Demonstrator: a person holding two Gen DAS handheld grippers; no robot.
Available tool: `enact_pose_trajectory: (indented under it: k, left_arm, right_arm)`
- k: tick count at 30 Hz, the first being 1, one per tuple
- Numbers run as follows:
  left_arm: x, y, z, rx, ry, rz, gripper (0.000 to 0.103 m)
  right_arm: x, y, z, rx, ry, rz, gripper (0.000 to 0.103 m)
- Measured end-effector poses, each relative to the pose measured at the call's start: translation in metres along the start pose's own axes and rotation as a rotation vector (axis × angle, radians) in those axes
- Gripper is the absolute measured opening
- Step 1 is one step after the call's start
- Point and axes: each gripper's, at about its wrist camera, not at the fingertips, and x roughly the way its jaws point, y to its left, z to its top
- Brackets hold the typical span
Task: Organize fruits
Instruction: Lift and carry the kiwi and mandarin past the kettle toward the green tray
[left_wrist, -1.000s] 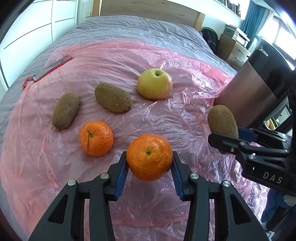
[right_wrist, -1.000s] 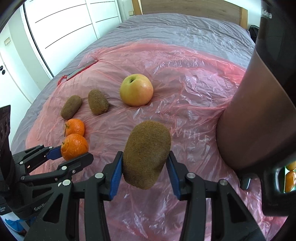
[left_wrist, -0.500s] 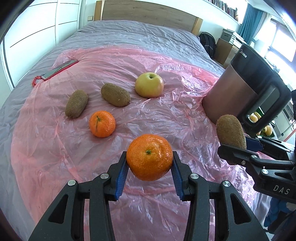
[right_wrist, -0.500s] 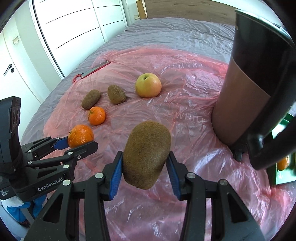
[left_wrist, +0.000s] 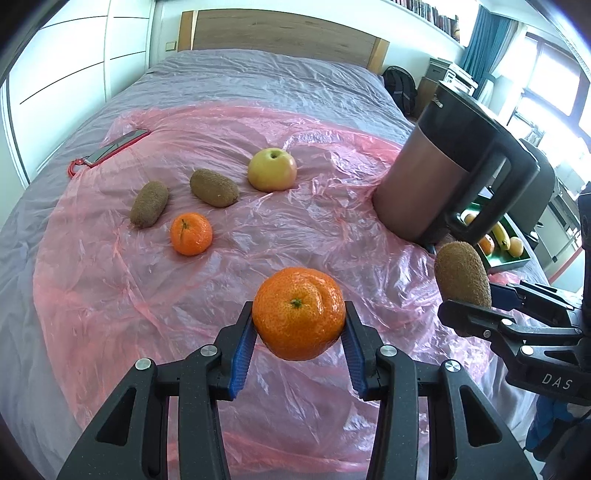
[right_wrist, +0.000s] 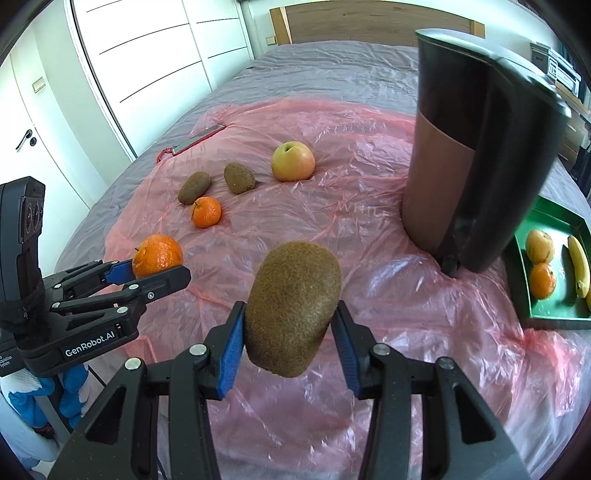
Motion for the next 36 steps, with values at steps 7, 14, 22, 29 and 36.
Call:
enact_pose_trajectory:
  k: [7, 14, 22, 29, 36]
  left_arm:
    - [-0.008, -0.025, -0.008, 0.034, 0.008, -0.009, 0.039]
    - [-0.009, -0.053, -0.013, 0.071, 0.021, -0.03, 0.039]
    - [-0.009, -0.089, -0.014, 0.12, 0.035, -0.061, 0.039]
    - [-0.005, -0.119, -0.014, 0.162, 0.053, -0.088, 0.039]
    - [0.002, -0.15, -0.016, 0.211, 0.08, -0.114, 0.039]
  right_arm:
    - [-0.018, -0.017, -0.016, 0.022, -0.013, -0.01, 0.038]
    - [-0.036, -0.04, -0.029, 0.059, -0.028, -0.021, 0.038]
    - [-0.051, -0.069, -0.043, 0.103, -0.047, -0.037, 0.038]
    - [-0.064, -0.103, -0.063, 0.157, -0.055, -0.065, 0.038]
    - [-0.077, -0.138, -0.081, 0.217, -0.07, -0.103, 0.038]
